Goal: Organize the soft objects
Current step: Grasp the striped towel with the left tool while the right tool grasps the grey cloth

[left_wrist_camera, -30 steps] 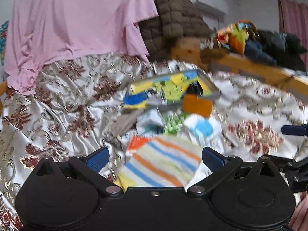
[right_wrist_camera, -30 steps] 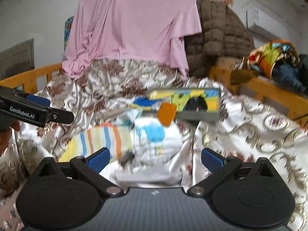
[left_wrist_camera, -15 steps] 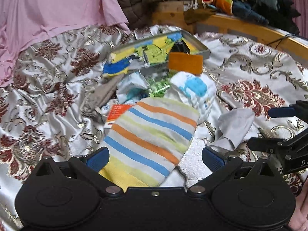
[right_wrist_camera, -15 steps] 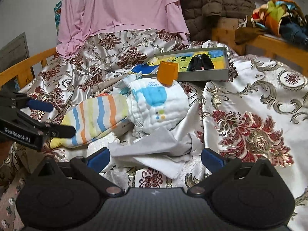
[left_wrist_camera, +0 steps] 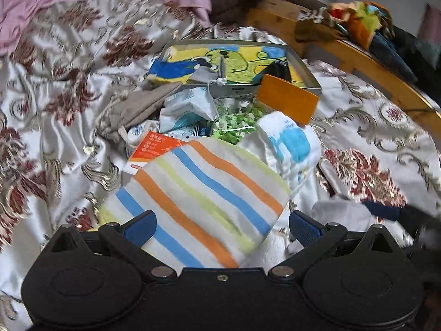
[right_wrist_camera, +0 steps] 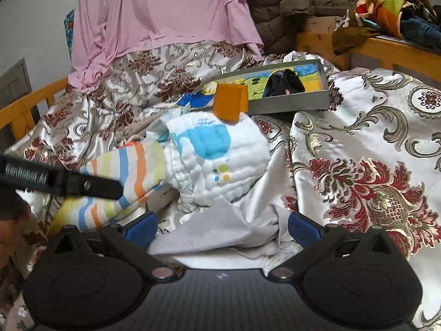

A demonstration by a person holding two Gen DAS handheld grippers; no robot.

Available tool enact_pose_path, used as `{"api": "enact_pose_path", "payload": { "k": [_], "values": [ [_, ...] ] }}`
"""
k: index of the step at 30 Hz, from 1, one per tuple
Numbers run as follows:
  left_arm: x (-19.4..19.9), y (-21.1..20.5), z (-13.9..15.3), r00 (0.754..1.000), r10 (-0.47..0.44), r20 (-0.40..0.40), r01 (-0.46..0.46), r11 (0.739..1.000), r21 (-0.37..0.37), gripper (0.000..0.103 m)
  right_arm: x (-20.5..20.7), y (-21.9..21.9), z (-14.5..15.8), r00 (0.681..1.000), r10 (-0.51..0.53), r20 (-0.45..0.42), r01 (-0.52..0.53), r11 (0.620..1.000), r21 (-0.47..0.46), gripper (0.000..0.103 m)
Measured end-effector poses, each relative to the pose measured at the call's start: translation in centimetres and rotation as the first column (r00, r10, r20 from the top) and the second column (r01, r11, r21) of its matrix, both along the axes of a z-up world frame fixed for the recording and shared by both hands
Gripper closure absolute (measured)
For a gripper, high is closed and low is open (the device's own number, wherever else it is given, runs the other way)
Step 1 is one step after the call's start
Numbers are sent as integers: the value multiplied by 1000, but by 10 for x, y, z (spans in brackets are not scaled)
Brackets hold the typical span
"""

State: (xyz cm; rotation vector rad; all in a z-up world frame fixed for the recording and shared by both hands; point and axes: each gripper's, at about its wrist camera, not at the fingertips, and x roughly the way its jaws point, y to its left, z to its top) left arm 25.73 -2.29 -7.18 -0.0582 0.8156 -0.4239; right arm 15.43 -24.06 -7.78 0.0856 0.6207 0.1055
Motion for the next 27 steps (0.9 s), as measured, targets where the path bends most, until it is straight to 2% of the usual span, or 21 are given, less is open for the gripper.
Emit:
{"api": "enact_pose_path", "payload": {
  "k": [7, 12, 17, 27],
  "values": [
    [14, -7, -13, 997, 41, -69, -41, 999, 3, 13, 0, 3, -6, 1000, 9, -26, -9, 1000, -5, 0],
    [16, 2, -16, 994, 55, -94, -60, 997, -56, 21, 1, 2, -10, 999, -4, -52, 4, 1000, 4, 2],
    [19, 7, -16, 991, 67, -118, -80, 991, -110, 37, 1, 6, -13, 998, 8, -64, -9, 1000, -15, 8],
    [20, 17, -14, 983, 95, -157, -123, 976, -181, 58, 2, 0, -14, 998, -21, -59, 21, 1000, 5, 23]
  ]
}}
